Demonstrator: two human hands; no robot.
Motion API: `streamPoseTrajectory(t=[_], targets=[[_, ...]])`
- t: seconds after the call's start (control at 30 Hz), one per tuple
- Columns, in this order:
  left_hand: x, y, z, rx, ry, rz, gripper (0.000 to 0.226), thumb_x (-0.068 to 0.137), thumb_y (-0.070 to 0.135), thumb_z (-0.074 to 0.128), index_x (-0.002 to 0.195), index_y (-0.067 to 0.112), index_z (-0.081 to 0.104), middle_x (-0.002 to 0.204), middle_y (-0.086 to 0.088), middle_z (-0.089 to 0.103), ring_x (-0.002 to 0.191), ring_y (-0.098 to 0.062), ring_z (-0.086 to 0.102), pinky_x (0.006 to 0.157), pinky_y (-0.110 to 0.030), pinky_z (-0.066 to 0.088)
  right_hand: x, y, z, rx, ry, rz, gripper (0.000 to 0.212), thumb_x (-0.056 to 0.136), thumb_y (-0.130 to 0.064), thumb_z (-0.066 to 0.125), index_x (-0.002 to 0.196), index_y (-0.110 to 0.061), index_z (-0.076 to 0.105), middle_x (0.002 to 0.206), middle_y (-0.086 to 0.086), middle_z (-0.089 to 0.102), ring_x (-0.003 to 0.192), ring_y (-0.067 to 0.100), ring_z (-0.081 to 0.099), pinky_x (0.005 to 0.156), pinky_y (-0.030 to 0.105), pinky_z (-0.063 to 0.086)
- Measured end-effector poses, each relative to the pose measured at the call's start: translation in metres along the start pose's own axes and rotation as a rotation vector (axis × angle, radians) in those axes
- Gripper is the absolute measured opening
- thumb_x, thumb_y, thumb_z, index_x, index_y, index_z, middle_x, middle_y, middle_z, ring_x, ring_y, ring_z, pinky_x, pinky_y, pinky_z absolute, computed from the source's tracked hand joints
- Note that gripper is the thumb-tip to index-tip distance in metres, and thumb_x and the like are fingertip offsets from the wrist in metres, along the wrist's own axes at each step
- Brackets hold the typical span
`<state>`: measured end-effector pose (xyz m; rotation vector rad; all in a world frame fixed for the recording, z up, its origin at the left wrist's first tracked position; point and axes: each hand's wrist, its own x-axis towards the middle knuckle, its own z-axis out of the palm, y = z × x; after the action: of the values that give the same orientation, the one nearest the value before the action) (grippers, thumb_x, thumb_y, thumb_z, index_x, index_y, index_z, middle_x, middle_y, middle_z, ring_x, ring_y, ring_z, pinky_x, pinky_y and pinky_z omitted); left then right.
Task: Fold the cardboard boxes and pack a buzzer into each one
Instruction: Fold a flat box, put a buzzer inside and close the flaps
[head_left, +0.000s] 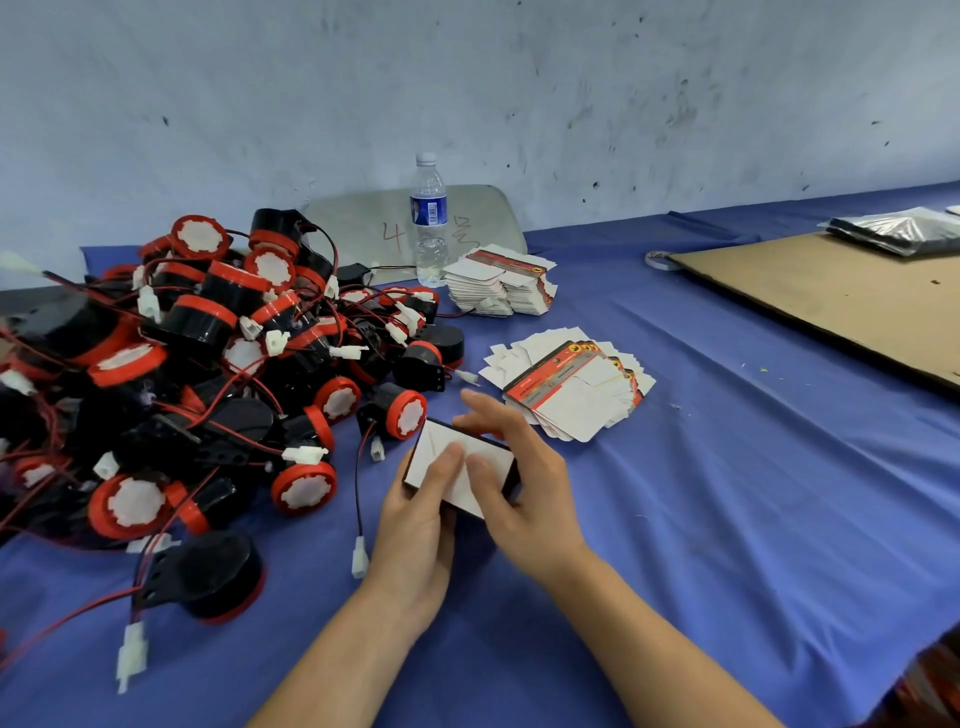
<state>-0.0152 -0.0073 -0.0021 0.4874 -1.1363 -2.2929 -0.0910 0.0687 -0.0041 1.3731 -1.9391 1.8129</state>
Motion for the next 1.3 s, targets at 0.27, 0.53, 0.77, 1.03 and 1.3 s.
streamPoseTrajectory(t=[0.27, 0.53, 0.77, 1.03, 1.3], targets=[[0.001, 0.003, 0.001, -0.058, -0.025, -0.131, 0.044, 0.077, 0.029, 0.065, 0.12, 0.017, 0.061, 0.104, -0.011, 0.072, 0.093, -0.021, 0.071, 0.066, -0.032, 0.058, -0.002, 0.0, 0.001, -0.057, 0.021, 0.001, 0.053, 0.092, -0.028, 0.047, 0.139, -0.047, 0.031, 0.119, -0.026, 0.057, 0.105, 0.021, 0.06, 0.085, 0.047, 0.051], [0.0, -0.001, -0.001, -0.234, -0.139, -0.248, 0.033, 0.08, 0.023, 0.062, 0.107, 0.006, 0.072, 0.119, -0.015, 0.067, 0.112, -0.024, 0.064, 0.086, -0.034, 0.057, -0.001, -0.004, 0.006, 0.026, 0.031, -0.057, 0.058, 0.088, -0.01, 0.055, 0.14, -0.031, 0.038, 0.118, -0.028, 0.057, 0.12, 0.003, 0.053, 0.101, 0.063, 0.036], [0.008, -0.004, -0.001, -0.138, -0.019, -0.058, 0.056, 0.071, 0.013, 0.067, 0.124, -0.001, 0.055, 0.116, -0.019, 0.067, 0.102, -0.024, 0.068, 0.076, -0.029, 0.058, 0.008, -0.001, 0.0, 0.339, 0.001, 0.431, 0.055, 0.082, -0.052, 0.054, 0.134, -0.046, 0.041, 0.139, -0.014, 0.047, 0.124, -0.011, 0.042, 0.104, 0.024, 0.04], [0.006, -0.003, -0.002, -0.04, 0.015, 0.015, 0.055, 0.079, 0.001, 0.06, 0.133, 0.004, 0.048, 0.116, -0.022, 0.064, 0.099, -0.027, 0.065, 0.07, -0.031, 0.059, 0.005, 0.004, 0.0, 0.343, -0.088, 0.455, 0.034, 0.082, -0.028, 0.056, 0.112, -0.023, 0.07, 0.107, -0.004, 0.072, 0.098, 0.007, 0.066, 0.075, 0.019, 0.051], [0.006, -0.004, -0.001, 0.034, 0.067, 0.066, 0.048, 0.088, -0.016, 0.043, 0.129, 0.009, 0.051, 0.099, -0.01, 0.07, 0.086, -0.02, 0.07, 0.065, -0.029, 0.059, 0.003, 0.001, 0.001, 0.238, -0.135, 0.362, 0.048, 0.077, -0.006, 0.05, 0.116, -0.027, 0.067, 0.115, -0.013, 0.068, 0.109, 0.002, 0.061, 0.087, 0.015, 0.049]])
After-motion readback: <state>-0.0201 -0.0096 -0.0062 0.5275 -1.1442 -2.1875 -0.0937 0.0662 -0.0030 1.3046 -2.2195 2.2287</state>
